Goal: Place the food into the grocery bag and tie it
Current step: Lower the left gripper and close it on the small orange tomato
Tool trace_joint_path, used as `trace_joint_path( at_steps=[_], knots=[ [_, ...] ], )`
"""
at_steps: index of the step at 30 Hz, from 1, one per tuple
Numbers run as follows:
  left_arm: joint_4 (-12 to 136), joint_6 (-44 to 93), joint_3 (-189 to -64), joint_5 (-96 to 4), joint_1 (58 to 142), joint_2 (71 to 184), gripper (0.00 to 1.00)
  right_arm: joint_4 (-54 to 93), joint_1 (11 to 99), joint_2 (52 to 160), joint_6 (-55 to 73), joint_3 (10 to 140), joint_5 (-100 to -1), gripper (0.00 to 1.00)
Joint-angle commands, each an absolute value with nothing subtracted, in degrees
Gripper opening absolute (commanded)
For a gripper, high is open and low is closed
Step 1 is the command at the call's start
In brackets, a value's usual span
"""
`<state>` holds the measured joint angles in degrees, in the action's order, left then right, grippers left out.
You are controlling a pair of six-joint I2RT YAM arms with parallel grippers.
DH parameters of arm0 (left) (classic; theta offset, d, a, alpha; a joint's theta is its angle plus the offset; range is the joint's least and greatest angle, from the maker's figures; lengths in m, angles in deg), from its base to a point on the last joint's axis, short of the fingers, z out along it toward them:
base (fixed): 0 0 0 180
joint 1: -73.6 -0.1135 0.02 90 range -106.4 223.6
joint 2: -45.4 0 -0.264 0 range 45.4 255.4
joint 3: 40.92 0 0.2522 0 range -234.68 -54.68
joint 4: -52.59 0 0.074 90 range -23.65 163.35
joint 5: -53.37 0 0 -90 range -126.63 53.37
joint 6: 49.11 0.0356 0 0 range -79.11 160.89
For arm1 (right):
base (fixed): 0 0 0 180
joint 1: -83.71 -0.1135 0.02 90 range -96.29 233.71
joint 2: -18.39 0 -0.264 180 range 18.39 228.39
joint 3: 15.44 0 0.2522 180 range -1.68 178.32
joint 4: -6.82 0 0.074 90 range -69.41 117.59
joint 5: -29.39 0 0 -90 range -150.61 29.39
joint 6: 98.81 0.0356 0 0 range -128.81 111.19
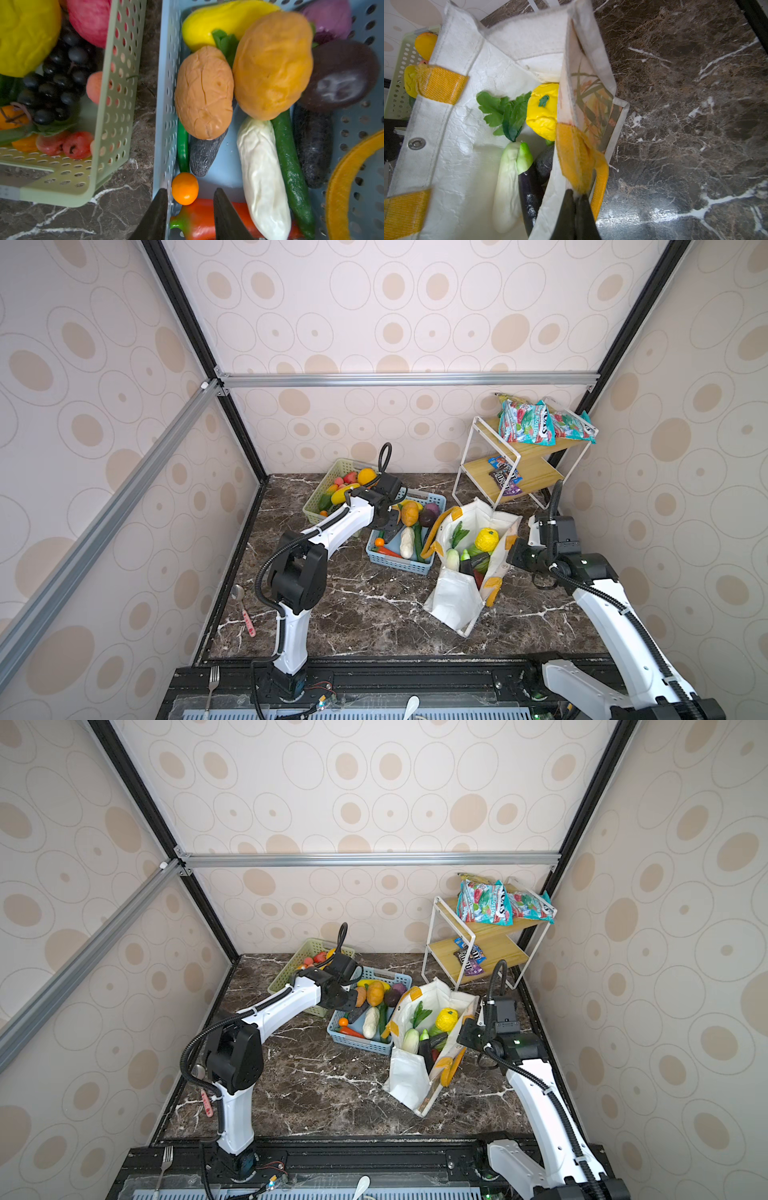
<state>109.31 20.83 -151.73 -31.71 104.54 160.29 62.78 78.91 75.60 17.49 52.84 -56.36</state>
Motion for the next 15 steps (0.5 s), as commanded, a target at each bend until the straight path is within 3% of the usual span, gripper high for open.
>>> trace_joint_path(
  at_steps=[1,15],
  knots=[
    [110.88,21.3,-150.4,-30.04,105.31,160.76,0.39,64.88,79.14,76.04,17.47,53.17,-55.95,0.0],
    [108.89,19.27,-147.68,-24.99,106.93,164.83,0.42,64.9,79.14,75.26,17.91,52.2,-55.86,0.0]
  ],
)
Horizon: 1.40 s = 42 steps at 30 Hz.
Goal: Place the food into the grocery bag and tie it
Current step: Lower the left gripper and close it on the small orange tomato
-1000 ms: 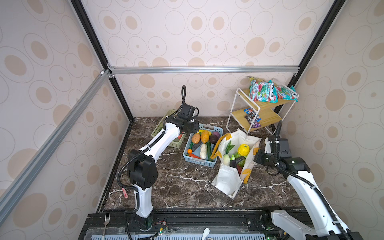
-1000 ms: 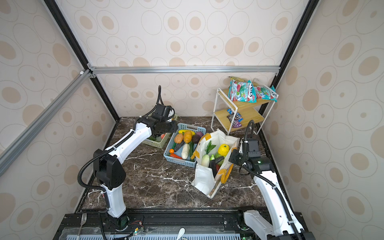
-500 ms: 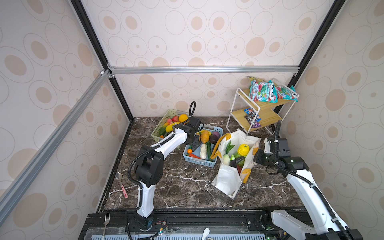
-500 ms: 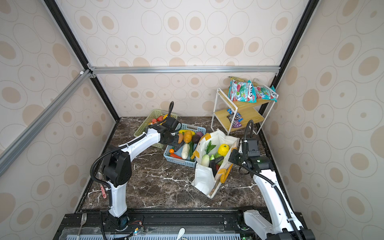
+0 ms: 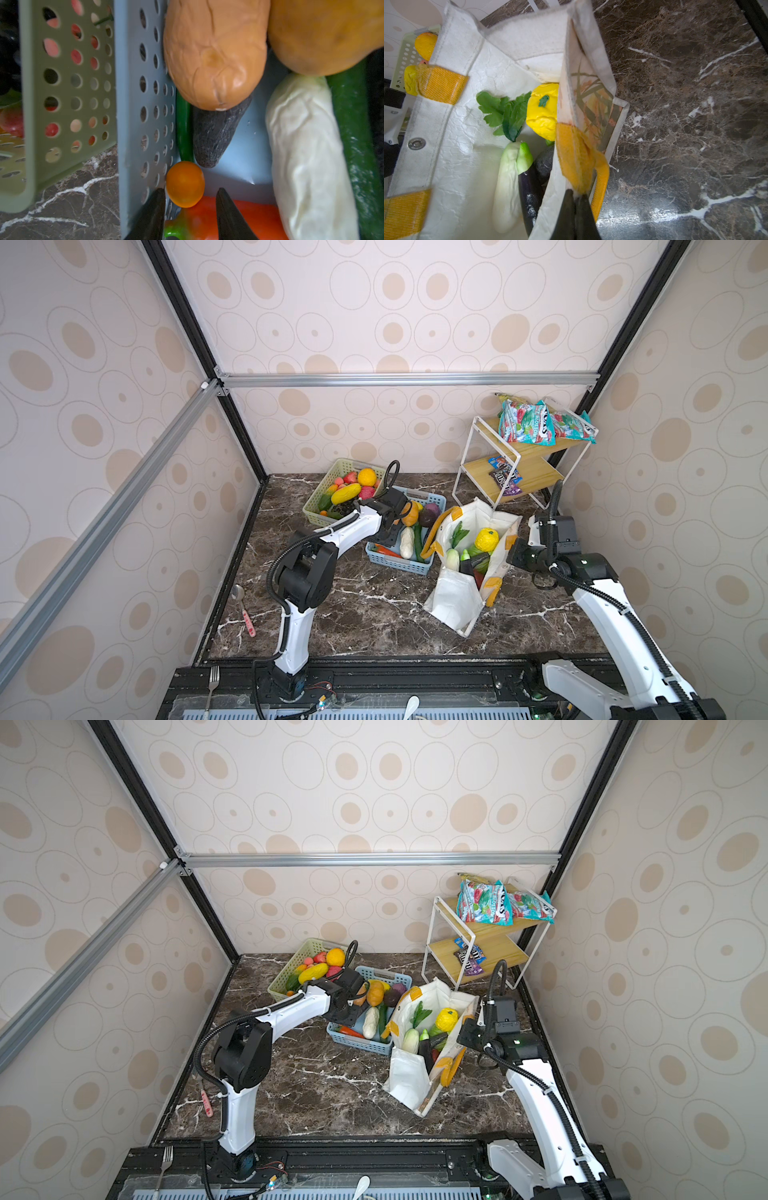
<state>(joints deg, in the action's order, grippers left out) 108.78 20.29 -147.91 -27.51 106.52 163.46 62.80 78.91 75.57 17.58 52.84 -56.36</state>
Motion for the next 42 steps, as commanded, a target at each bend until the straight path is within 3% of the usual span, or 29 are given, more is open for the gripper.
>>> trace_joint_path(
  at_steps=[1,7,18,42],
  knots=[
    [108.68,19.08,-147.75,-24.25,107.05,165.0,0.43,64.88,79.14,75.25,17.91,52.22,-55.86,0.0],
    [108.27,17.68,-147.81,-21.5,107.09,166.51,0.42,64.97,79.14,75.25,17.91,52.18,-55.84,0.0],
    [106.94,17.0,-147.23,-20.23,107.09,166.26,0.29,64.97,79.14,75.07,17.91,51.76,-56.13,0.0],
    [110.64,17.31,-153.59,-22.21,107.09,162.68,0.28,64.74,79.14,74.03,17.82,50.26,-56.3,0.0]
  ],
)
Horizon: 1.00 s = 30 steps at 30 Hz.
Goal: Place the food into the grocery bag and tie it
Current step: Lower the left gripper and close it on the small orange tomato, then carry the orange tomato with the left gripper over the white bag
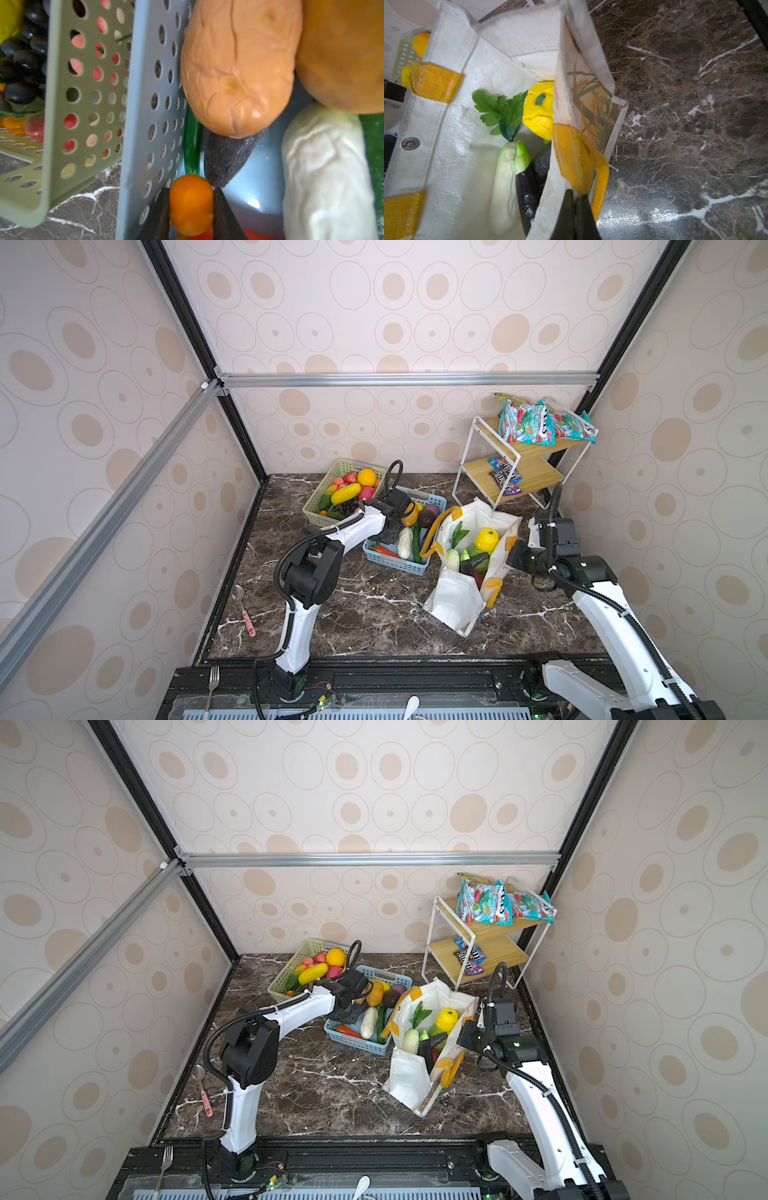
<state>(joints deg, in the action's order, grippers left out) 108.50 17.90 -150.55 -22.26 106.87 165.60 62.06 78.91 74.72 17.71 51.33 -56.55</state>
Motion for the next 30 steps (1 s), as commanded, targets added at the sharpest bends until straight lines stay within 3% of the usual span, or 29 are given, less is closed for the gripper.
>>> trace_joint_path(
  at_steps=[1,30],
  knots=[
    [110.85,17.26,-154.04,-22.54,107.09,162.57,0.28,64.66,79.14,73.89,17.82,50.14,-56.38,0.0],
    [109.25,15.85,-164.86,-37.5,107.3,156.54,0.3,64.42,79.14,73.36,18.52,49.64,-56.34,0.0]
  ],
)
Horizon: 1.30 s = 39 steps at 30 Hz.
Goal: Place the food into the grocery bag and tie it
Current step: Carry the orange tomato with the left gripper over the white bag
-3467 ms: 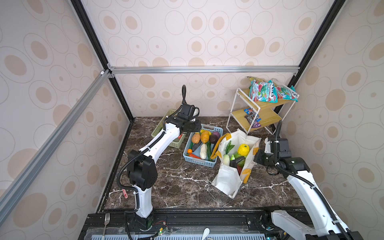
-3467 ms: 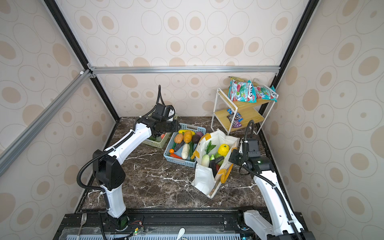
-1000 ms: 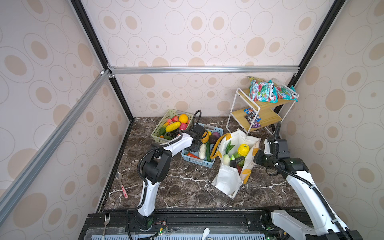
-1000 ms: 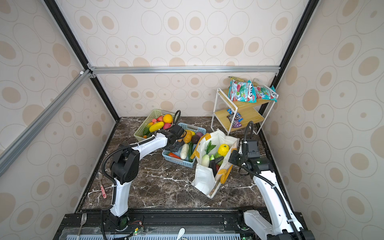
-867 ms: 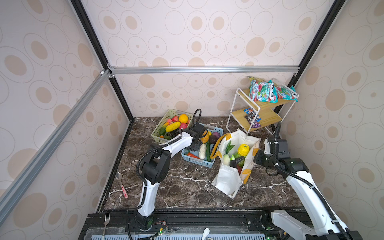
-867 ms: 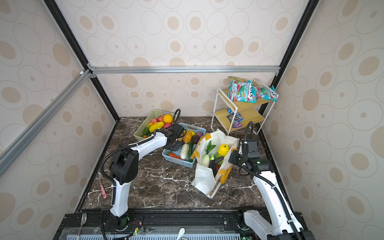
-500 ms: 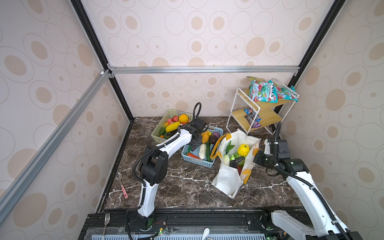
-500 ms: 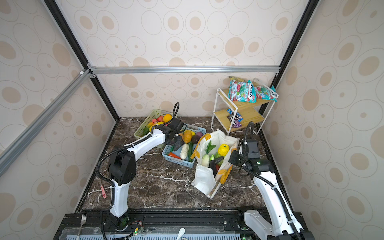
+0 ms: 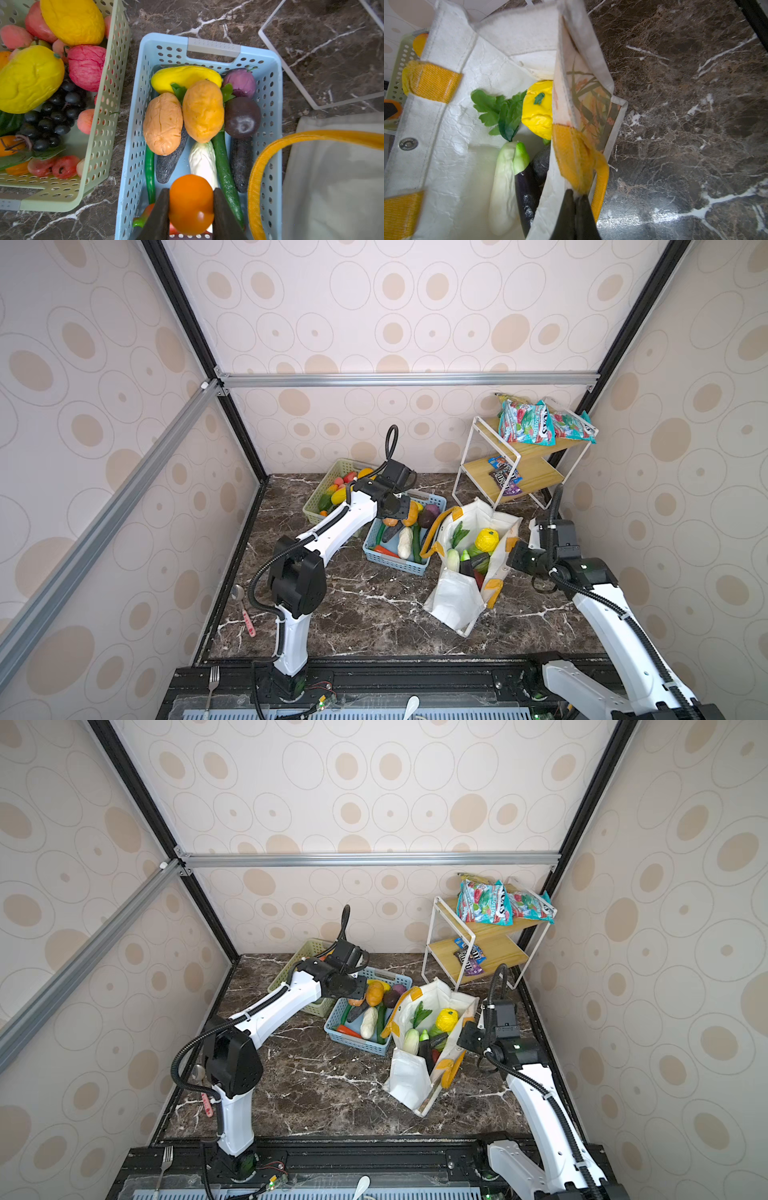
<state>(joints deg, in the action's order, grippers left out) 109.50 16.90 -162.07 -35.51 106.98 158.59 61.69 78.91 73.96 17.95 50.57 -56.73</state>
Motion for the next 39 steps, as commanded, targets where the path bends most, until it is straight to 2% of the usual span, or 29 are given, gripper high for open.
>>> trace_joint_path(
  at_steps=[1,12,25,39],
  knots=[
    [109.27,15.86,-165.21,-37.97,107.41,156.42,0.3,64.43,79.1,73.4,18.52,49.68,-56.3,0.0],
    [109.76,15.61,-168.38,-41.42,108.84,155.88,0.3,65.23,79.11,73.91,18.36,50.68,-55.73,0.0],
    [104.9,13.12,-169.55,-52.81,114.67,156.29,0.31,65.72,79.14,74.03,18.53,50.84,-54.9,0.0],
    [104.63,14.39,-170.43,-54.15,122.11,159.52,0.33,66.29,79.14,73.57,18.42,50.41,-54.72,0.0]
  ],
)
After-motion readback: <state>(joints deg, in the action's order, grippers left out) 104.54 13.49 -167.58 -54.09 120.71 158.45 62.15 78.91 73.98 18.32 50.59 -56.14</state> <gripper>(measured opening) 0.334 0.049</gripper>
